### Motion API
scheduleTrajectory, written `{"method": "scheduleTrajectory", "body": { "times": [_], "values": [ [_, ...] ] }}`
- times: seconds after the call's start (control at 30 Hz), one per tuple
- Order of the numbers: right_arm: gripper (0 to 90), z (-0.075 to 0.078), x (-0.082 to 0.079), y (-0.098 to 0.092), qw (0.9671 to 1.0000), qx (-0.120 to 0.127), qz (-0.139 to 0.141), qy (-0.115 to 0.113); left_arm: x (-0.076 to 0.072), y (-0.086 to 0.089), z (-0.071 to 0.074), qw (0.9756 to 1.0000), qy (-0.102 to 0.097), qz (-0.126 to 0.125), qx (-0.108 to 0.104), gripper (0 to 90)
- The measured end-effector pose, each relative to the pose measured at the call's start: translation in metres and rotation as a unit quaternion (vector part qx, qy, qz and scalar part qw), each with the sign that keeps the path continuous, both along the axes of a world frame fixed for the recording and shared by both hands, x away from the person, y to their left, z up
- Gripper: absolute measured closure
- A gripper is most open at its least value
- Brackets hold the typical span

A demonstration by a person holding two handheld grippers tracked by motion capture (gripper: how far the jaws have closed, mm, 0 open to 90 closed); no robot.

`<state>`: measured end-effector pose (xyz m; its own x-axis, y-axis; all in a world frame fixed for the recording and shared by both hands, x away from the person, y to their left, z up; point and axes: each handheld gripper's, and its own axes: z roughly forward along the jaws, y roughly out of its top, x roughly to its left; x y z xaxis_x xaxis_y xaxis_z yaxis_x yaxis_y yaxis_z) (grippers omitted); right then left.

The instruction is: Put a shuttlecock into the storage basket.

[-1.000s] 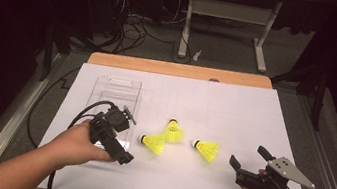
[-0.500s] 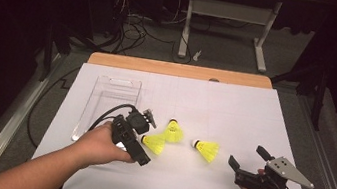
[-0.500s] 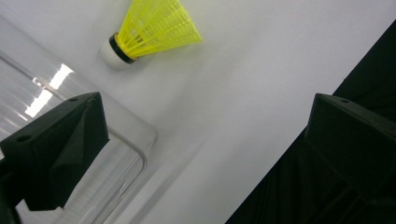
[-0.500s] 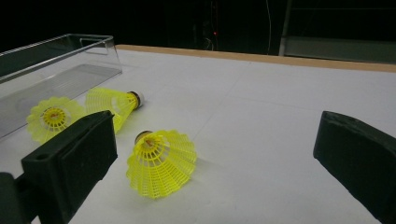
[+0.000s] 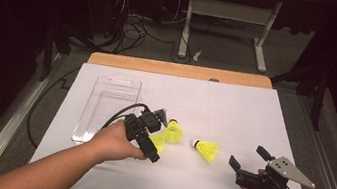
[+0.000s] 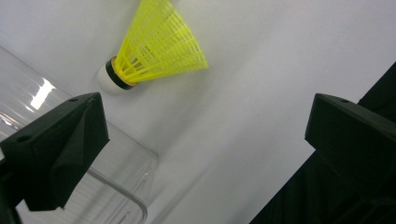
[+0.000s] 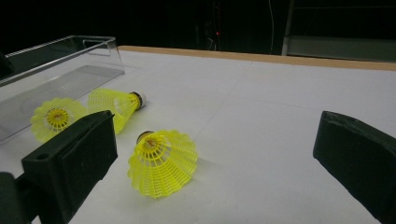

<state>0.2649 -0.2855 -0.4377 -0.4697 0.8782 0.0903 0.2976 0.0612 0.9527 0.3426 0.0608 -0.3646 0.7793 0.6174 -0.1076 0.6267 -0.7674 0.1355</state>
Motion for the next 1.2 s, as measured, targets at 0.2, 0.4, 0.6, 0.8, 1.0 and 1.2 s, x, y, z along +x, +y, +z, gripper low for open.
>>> {"method": "scheduleTrajectory", "body": {
  "times": [0.2,0.4,0.6,0.8,1.0,1.2],
  "values": [
    [0.2,0.000,0.000,0.000,1.0000,0.000,0.001,0.000,0.008,-0.006,-0.002,1.0000,0.004,-0.002,0.004,0.7],
    [0.2,-0.001,0.001,0.000,1.0000,0.004,0.001,0.002,0.016,-0.009,-0.003,0.9999,0.007,0.005,0.007,1.1],
    [0.2,-0.001,0.001,0.000,1.0000,0.003,0.002,0.002,0.025,-0.010,-0.002,0.9999,0.005,0.011,0.007,4.6],
    [0.2,-0.001,0.001,0.000,1.0000,0.003,0.002,0.003,0.032,-0.017,-0.005,0.9998,0.007,0.017,0.005,11.4],
    [0.2,-0.001,0.001,0.001,1.0000,0.002,0.002,0.002,0.035,-0.022,-0.012,0.9997,0.000,0.024,0.009,22.1],
    [0.3,-0.001,0.001,0.001,1.0000,0.001,0.003,0.003,0.040,-0.027,-0.021,0.9992,-0.007,0.027,0.029,37.7]
  ]
}}
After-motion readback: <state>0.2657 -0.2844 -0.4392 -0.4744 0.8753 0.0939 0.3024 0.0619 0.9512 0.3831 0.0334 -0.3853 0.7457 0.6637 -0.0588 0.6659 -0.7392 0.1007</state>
